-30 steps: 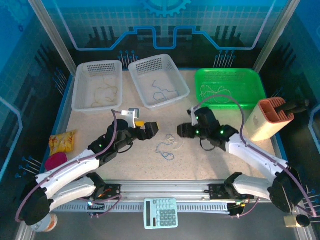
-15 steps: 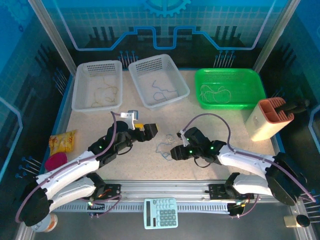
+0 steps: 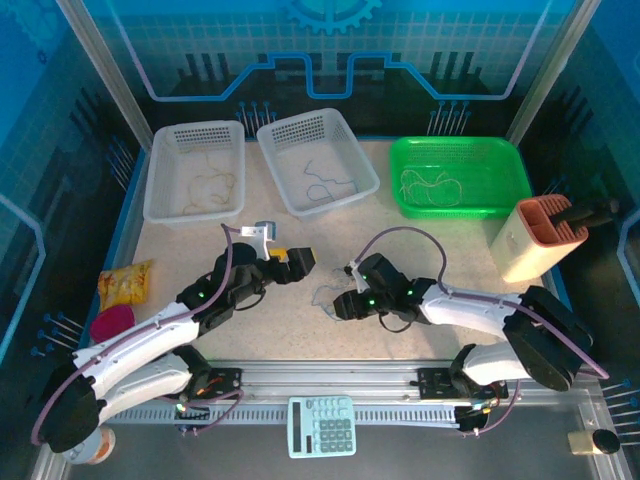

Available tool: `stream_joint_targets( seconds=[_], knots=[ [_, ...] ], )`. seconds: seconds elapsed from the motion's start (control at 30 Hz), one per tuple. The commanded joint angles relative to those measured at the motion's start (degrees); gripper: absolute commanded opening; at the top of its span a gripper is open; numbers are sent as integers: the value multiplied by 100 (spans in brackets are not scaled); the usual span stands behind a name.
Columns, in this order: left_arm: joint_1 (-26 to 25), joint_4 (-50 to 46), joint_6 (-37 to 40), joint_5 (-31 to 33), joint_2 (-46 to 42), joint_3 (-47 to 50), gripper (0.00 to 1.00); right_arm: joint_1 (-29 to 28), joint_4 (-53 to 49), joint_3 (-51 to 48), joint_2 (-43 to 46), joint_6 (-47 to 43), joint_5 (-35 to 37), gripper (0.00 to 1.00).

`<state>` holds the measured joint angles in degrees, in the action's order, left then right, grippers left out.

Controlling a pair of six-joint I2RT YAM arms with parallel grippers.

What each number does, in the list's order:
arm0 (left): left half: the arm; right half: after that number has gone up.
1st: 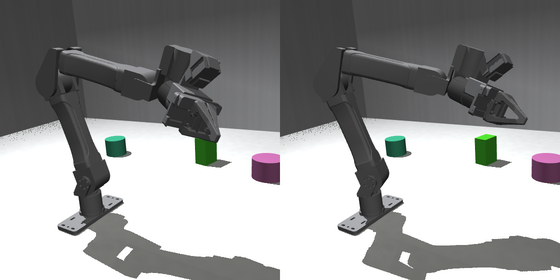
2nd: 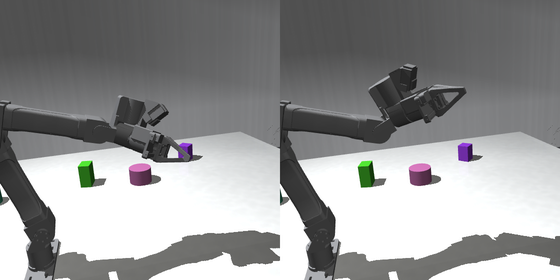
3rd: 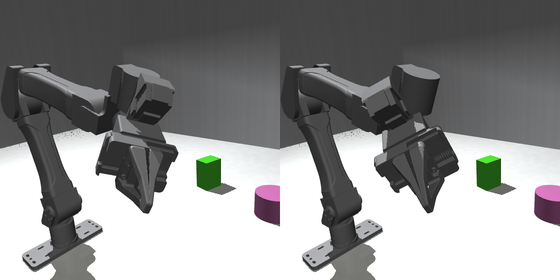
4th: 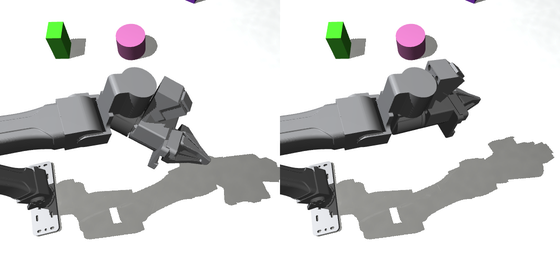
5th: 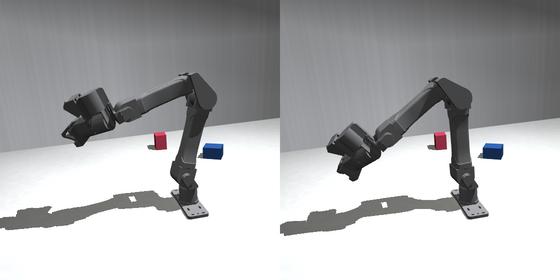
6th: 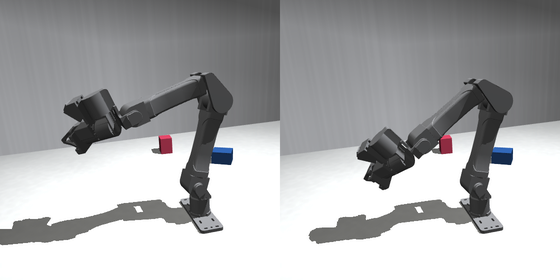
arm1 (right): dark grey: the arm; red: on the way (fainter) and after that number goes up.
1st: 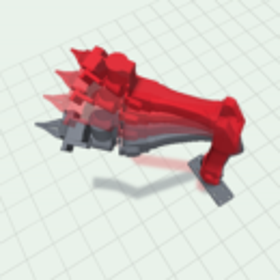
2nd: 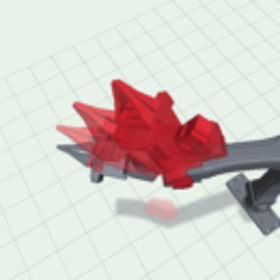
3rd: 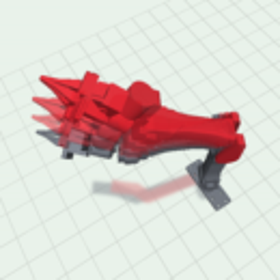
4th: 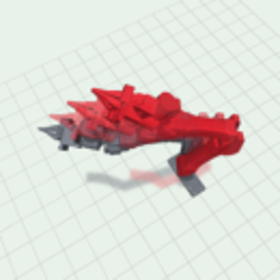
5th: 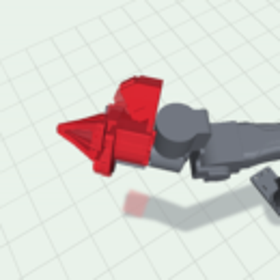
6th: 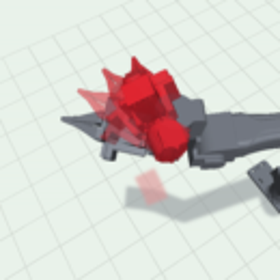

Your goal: Untangle the cables

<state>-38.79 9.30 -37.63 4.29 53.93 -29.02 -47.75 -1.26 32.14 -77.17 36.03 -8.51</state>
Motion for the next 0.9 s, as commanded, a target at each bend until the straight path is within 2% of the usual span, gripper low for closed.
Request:
stream_joint_targets(
  seconds=[0.0, 0.4, 0.53, 0.67, 0.87],
  knots=[
    [27, 168, -113, 18, -5, 36, 99, -96, 196, 203, -189, -33, -124, 44],
    [29, 221, -105, -20, -24, -17, 99, -98, 394, 172, -580, -13, -239, 38],
    [21, 239, -104, -38, -23, -9, 99, -94, 379, 177, -561, -9, -236, 26],
    [28, 238, -79, -53, -40, -15, 99, -96, 242, 268, -459, -84, -324, 1],
    [22, 128, 62, -100, -107, -111, 99, -101, -505, 791, 273, -303, -434, 0]
  ],
)
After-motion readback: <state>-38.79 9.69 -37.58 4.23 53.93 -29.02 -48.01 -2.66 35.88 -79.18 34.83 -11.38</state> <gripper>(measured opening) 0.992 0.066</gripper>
